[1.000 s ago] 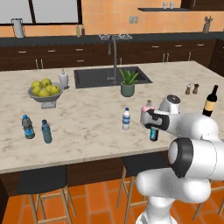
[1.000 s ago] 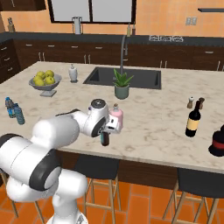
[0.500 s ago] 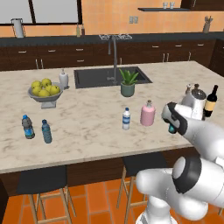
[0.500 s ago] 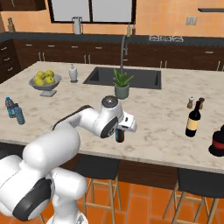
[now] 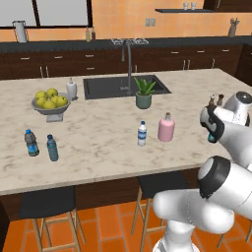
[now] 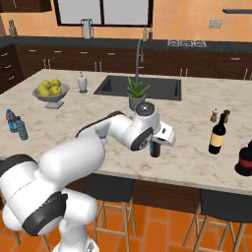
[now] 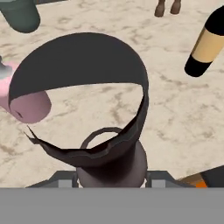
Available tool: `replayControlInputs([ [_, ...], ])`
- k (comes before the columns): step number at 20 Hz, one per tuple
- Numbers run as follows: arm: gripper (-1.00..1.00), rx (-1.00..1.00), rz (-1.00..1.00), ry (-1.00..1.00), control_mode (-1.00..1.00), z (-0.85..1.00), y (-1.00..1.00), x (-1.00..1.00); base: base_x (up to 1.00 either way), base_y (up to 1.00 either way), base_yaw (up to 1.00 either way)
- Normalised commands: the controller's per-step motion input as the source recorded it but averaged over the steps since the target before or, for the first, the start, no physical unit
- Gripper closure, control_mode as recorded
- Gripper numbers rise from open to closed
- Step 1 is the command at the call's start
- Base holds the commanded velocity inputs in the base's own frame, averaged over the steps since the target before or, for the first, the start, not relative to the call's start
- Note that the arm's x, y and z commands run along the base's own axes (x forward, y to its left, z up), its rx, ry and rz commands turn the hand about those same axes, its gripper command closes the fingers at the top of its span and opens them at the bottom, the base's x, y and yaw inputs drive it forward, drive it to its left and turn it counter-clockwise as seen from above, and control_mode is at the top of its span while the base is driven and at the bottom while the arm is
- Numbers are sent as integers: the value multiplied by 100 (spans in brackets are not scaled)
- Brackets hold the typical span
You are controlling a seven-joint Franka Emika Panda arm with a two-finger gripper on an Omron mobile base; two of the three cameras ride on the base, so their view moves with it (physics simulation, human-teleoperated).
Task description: Move the plastic bottles in the middle to the plastics group, and the glass bottles in the middle to the glass group.
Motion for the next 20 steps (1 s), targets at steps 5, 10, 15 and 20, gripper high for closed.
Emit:
replayControlInputs([
  [5, 100, 0, -9, 4, -100, 6, -69, 0, 0, 0, 0],
  [10, 100, -2, -13, 6, -100, -5, -68, 3, 0, 0, 0],
  [15, 100, -1, -9, 1, -100, -13, -70, 13, 0, 0, 0],
  [20, 100, 0, -3, -8, -100, -4, -52, 12, 0, 0, 0],
])
